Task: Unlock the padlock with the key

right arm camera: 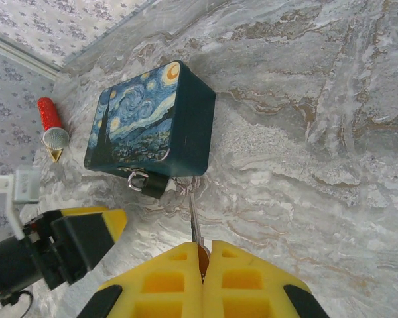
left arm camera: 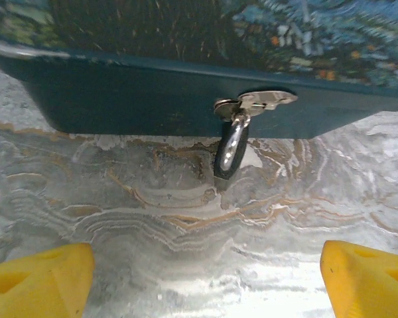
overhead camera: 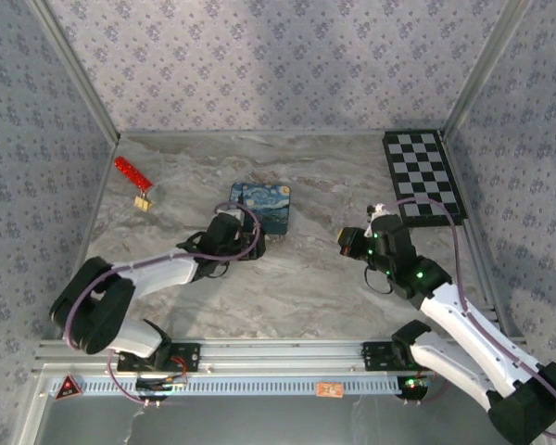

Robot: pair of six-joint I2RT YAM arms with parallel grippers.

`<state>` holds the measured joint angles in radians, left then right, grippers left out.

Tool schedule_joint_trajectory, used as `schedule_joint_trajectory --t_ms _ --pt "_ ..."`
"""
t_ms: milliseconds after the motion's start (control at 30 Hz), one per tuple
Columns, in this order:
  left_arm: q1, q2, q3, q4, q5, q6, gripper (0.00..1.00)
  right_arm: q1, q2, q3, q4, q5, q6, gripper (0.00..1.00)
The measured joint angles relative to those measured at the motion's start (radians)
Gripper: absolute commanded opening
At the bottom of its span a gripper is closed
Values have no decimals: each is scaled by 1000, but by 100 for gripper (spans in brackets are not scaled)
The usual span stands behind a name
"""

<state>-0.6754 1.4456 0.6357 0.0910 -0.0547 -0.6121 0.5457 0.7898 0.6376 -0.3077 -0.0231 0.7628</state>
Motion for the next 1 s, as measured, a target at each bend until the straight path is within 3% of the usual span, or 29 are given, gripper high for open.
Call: schedule_joint_trajectory --t_ms 333,500,1000 --pt "0 130 40 135 17 -18 72 0 -36 -12 -5 0 0 0" --pt "-8 199 67 169 10 -28 61 0 -25 -19 -6 0 0 0" --pt "-26 278 185 110 -8 10 37 0 -24 -19 -6 0 0 0"
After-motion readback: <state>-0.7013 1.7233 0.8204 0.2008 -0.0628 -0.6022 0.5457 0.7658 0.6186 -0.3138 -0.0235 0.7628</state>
